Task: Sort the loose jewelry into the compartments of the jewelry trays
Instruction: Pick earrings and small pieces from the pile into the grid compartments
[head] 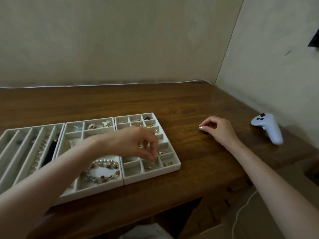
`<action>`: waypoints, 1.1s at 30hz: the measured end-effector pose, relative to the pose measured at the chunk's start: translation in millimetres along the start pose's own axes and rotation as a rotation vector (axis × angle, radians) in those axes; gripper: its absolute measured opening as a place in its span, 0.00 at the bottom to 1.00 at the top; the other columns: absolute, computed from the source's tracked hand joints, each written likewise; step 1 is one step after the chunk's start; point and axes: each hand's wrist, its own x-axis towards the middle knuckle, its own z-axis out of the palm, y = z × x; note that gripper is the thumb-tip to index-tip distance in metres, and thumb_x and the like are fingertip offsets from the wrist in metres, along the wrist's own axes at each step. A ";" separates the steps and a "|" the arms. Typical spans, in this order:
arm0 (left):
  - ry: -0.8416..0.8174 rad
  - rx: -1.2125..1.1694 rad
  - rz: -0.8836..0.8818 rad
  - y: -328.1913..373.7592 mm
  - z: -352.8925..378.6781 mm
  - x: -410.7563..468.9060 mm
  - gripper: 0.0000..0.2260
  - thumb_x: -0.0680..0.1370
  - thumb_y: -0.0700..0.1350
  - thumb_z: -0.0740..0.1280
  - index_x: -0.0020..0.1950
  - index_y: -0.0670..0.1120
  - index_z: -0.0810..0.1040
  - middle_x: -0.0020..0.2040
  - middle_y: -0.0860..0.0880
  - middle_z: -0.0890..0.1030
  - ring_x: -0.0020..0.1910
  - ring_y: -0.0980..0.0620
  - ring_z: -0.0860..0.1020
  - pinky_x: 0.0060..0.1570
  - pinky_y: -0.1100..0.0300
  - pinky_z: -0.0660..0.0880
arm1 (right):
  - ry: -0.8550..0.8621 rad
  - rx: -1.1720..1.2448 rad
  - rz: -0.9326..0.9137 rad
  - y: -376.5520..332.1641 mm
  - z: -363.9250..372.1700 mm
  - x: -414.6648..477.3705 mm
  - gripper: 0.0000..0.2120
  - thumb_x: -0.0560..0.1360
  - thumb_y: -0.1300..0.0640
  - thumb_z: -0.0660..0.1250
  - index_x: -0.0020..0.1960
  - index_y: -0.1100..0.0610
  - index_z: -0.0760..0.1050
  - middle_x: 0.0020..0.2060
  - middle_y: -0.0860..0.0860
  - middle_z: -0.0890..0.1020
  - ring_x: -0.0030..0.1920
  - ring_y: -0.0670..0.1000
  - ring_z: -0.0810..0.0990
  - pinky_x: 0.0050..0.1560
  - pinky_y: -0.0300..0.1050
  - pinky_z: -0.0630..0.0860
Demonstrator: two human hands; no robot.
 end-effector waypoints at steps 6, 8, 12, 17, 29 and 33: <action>0.061 -0.008 0.037 -6.7 11.4 -0.4 0.02 0.74 0.47 0.68 0.45 0.54 0.78 0.45 0.58 0.76 0.43 0.60 0.74 0.42 0.69 0.71 | 0.062 0.113 -0.095 -38.8 3.5 -14.9 0.03 0.73 0.59 0.70 0.45 0.53 0.78 0.42 0.45 0.79 0.43 0.41 0.77 0.42 0.32 0.73; 0.166 -0.066 0.002 -11.3 8.3 -1.4 0.03 0.74 0.46 0.67 0.47 0.53 0.78 0.44 0.57 0.78 0.42 0.61 0.75 0.41 0.69 0.72 | 0.013 0.164 -0.138 -59.9 4.9 -23.2 0.04 0.73 0.59 0.70 0.46 0.52 0.77 0.42 0.45 0.80 0.43 0.39 0.77 0.41 0.30 0.73; 0.504 -0.126 -0.141 -25.8 -3.3 -7.2 0.04 0.75 0.46 0.65 0.48 0.53 0.76 0.43 0.53 0.79 0.39 0.61 0.76 0.38 0.65 0.74 | -0.178 0.244 -0.206 -105.1 13.0 -44.7 0.03 0.73 0.59 0.69 0.46 0.53 0.77 0.42 0.46 0.80 0.42 0.41 0.77 0.43 0.33 0.75; 0.835 -0.301 -0.277 -35.4 -12.1 -20.5 0.04 0.76 0.42 0.65 0.50 0.48 0.77 0.43 0.49 0.80 0.41 0.53 0.78 0.41 0.63 0.75 | -0.455 0.330 -0.324 -148.0 35.1 -72.4 0.04 0.72 0.61 0.70 0.44 0.54 0.76 0.40 0.44 0.78 0.40 0.39 0.76 0.42 0.33 0.74; 0.773 -0.201 -0.292 -29.8 -3.6 -19.4 0.03 0.77 0.43 0.65 0.45 0.51 0.77 0.40 0.53 0.81 0.40 0.58 0.79 0.42 0.65 0.77 | -0.018 -0.204 -0.149 -101.8 12.0 -38.4 0.11 0.74 0.54 0.68 0.55 0.48 0.76 0.51 0.43 0.76 0.53 0.42 0.73 0.57 0.39 0.73; 0.768 -0.185 -0.290 -27.3 -2.6 -18.3 0.03 0.77 0.43 0.65 0.46 0.50 0.77 0.40 0.53 0.80 0.36 0.63 0.77 0.37 0.72 0.74 | -0.117 -0.480 0.131 -44.2 -4.7 -25.9 0.17 0.74 0.49 0.68 0.61 0.49 0.74 0.59 0.52 0.73 0.61 0.53 0.71 0.59 0.47 0.69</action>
